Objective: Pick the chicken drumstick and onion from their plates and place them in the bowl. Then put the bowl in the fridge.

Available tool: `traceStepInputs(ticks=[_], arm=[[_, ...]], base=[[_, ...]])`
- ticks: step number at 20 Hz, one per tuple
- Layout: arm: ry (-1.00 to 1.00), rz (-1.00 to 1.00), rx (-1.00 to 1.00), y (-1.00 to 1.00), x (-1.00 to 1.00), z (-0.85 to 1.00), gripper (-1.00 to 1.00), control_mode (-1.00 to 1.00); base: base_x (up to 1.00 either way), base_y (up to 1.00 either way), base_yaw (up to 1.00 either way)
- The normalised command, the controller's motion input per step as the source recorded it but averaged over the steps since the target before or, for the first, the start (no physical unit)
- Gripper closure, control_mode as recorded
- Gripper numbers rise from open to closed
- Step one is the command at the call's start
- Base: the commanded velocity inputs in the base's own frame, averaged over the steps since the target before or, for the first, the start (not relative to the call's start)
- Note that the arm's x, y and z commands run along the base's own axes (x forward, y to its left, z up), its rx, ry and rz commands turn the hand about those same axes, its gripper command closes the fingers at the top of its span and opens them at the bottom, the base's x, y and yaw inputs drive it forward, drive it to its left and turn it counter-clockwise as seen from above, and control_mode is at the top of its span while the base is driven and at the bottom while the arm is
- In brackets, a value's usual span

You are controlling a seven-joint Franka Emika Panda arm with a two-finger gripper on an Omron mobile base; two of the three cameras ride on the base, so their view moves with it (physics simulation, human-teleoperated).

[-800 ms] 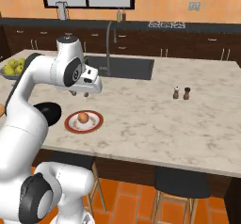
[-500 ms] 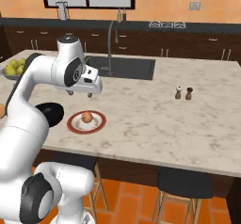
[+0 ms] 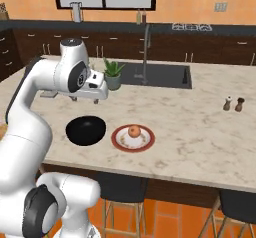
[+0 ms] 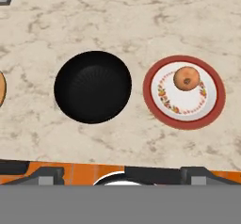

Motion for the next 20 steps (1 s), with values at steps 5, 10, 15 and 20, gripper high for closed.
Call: traceStepInputs(ticks=[5,10,15,20], arm=[[0.0,0.0,0.0,0.0,0.0,0.0,-1.0,1.0],[0.0,0.0,0.0,0.0,0.0,0.0,-1.0,1.0],[0.0,0.0,0.0,-0.01,0.1,0.0,-1.0,-1.0],[0.12,0.0,0.0,-0.47,0.46,-0.03,-1.0,-1.0]], base=[[0.41,0.58,0.0],[0.42,0.02,0.0],[0.49,0.0,0.0],[0.0,0.0,0.0]])
